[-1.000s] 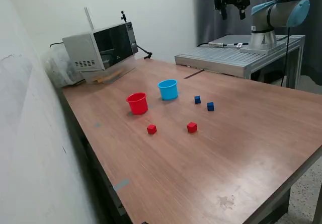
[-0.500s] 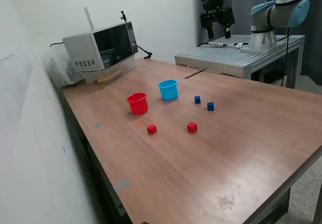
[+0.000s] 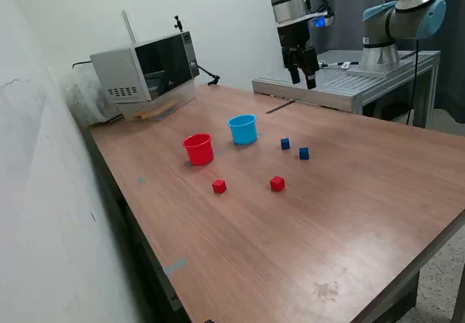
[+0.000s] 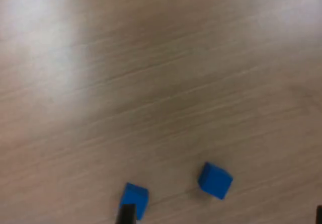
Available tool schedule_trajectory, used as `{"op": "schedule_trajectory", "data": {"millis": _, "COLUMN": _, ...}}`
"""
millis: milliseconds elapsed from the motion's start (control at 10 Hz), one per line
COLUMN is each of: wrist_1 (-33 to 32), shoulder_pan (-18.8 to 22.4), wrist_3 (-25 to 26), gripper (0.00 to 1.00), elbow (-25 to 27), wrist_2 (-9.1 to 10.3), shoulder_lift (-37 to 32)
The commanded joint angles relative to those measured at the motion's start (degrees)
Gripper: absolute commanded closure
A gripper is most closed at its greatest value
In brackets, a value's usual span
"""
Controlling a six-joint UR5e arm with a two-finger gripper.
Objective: Place red objects in the red bin, and blue objects in the blue bin.
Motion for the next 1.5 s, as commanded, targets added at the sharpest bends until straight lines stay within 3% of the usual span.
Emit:
{"op": "schedule_trajectory", "data": {"millis": 0, "wrist_1": -0.9, "shoulder_pan": -0.2, "wrist_3": 5.1, "gripper": 0.00, "elbow": 0.2, "wrist_2": -0.16, "shoulder_lift": 4.9}}
{"op": "schedule_trajectory", "data": {"millis": 400, "wrist_1": -1.5, "shoulder_pan": -0.5, "wrist_3": 6.1, "gripper": 0.00, "elbow": -0.4, "wrist_2": -0.33, "shoulder_lift": 9.5}}
{"op": "schedule_trajectory", "data": {"millis": 600, "wrist_1": -2.3, "shoulder_pan": -3.2, "wrist_3": 6.1, "gripper": 0.00, "elbow": -0.4, "wrist_2": -0.42, "shoulder_lift": 10.4}}
{"op": "schedule_trajectory", "data": {"millis": 1400, "wrist_1": -10.7, "shoulder_pan": -5.2, "wrist_3": 6.0, "gripper": 0.00, "elbow": -1.3, "wrist_2": -0.42, "shoulder_lift": 17.5}}
